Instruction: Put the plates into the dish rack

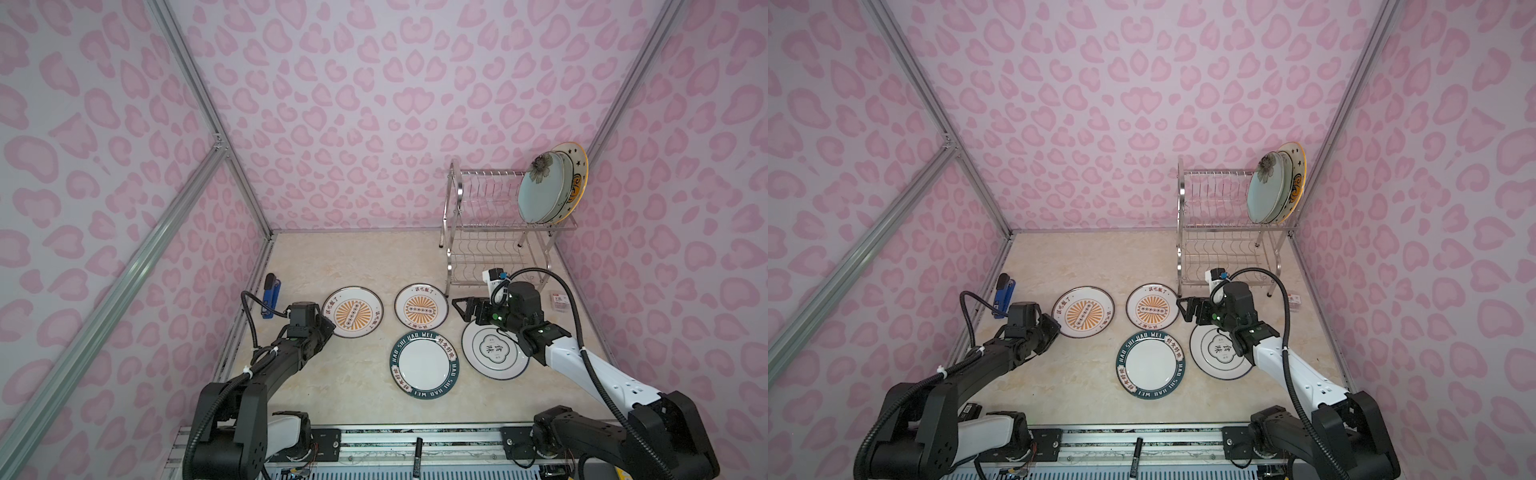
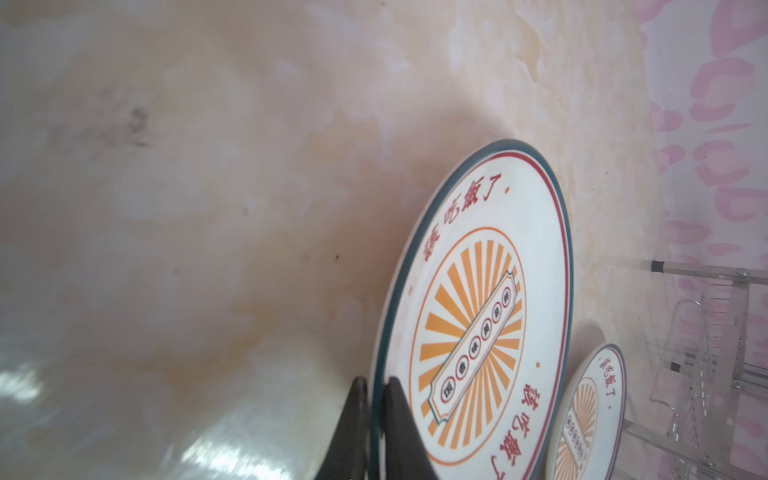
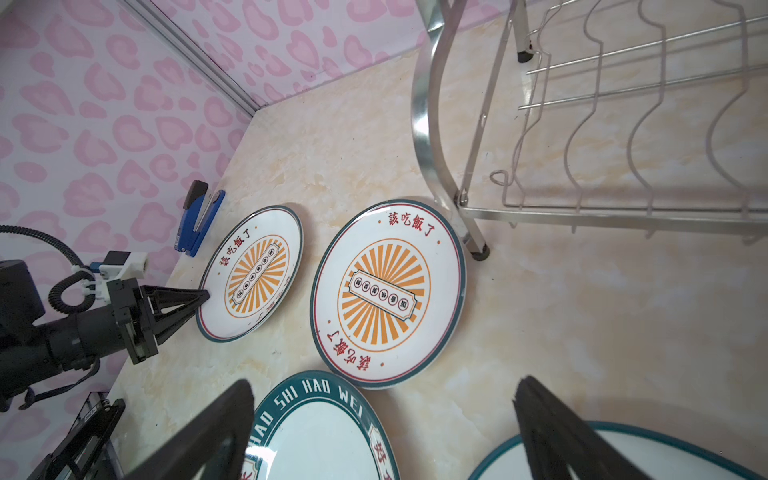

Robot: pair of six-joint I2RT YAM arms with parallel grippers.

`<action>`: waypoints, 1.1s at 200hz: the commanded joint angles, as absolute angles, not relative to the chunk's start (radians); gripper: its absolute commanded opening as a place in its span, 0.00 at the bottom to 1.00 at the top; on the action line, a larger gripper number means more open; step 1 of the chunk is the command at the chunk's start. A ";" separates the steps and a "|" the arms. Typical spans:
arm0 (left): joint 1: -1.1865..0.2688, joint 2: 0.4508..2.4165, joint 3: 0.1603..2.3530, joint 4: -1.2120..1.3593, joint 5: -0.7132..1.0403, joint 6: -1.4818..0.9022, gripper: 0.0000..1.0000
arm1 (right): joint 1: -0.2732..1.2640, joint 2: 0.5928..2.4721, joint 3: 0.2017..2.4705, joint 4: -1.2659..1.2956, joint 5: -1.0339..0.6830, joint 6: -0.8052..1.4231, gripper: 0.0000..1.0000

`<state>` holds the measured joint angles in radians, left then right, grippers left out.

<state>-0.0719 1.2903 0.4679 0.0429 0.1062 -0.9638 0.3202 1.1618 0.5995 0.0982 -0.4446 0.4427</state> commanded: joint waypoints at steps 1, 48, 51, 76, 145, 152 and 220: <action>-0.065 1.372 0.516 0.121 0.135 -0.918 0.10 | 0.317 1.154 0.591 0.097 -0.449 0.441 0.97; -0.058 1.507 0.582 0.167 0.152 -0.897 0.10 | 0.305 1.122 0.579 0.077 -0.445 0.435 0.97; -0.057 1.512 0.584 0.169 0.155 -0.899 0.10 | 0.304 1.120 0.577 0.077 -0.445 0.434 0.97; -0.054 1.546 0.596 0.171 0.162 -0.892 0.09 | 0.293 1.101 0.569 0.066 -0.445 0.432 0.97; -0.049 1.565 0.600 0.158 0.178 -0.888 0.30 | 0.281 1.070 0.557 0.057 -0.448 0.433 0.97; -0.048 1.565 0.596 0.163 0.183 -0.890 0.31 | 0.280 1.068 0.557 0.056 -0.448 0.434 0.97; -0.057 1.548 0.517 0.293 0.287 -0.974 0.34 | 0.275 1.043 0.551 0.048 -0.444 0.437 0.97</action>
<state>-0.0490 1.5539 0.5385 0.2790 0.2478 -0.9417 0.2756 1.0470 0.5591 0.0509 -0.4442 0.4412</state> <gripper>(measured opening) 0.337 0.968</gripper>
